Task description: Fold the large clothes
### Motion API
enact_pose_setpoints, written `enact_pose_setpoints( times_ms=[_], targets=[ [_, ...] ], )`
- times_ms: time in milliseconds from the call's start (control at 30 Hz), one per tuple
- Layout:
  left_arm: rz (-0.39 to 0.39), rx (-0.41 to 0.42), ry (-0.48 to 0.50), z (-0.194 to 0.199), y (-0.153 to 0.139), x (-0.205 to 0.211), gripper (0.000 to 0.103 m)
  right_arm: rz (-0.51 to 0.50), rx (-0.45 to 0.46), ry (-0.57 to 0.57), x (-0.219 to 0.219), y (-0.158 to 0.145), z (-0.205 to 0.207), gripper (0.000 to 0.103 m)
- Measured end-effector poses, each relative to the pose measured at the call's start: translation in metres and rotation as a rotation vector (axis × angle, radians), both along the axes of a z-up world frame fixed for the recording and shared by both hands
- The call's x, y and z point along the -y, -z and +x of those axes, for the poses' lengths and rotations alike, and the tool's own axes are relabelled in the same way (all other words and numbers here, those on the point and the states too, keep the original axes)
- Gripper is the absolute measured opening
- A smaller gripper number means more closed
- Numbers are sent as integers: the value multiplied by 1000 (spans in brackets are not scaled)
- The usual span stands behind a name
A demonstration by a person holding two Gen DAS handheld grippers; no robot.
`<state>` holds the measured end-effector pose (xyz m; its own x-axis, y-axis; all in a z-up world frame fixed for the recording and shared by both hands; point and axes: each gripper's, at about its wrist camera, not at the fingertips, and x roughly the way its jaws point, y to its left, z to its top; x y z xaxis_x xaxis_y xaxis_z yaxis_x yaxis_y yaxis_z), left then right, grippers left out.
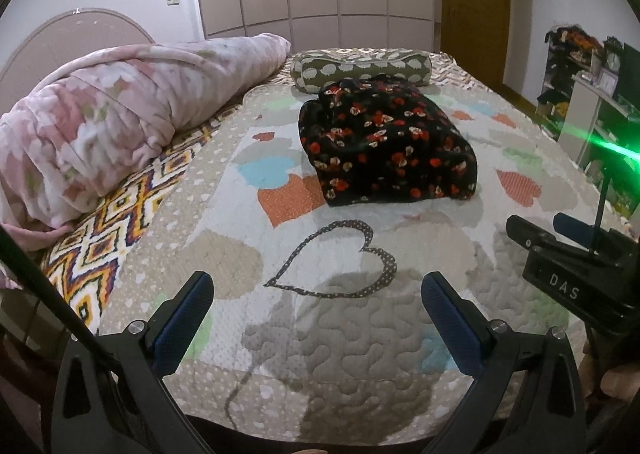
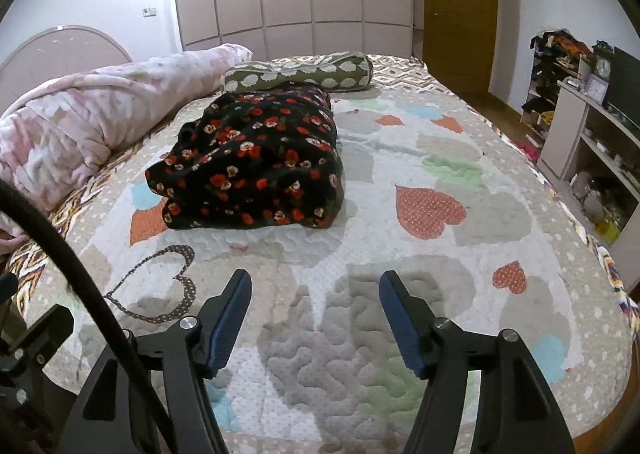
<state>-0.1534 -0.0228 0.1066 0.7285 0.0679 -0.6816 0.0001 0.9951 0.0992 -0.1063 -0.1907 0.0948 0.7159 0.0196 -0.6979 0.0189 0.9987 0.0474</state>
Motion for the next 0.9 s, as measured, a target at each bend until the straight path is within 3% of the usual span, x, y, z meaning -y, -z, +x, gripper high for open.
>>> enact_pose_setpoints(
  times_ms=[900],
  targets=[
    [-92, -38, 30, 1, 5, -5, 103, -72, -19, -6, -12, 8, -6, 76]
  ],
)
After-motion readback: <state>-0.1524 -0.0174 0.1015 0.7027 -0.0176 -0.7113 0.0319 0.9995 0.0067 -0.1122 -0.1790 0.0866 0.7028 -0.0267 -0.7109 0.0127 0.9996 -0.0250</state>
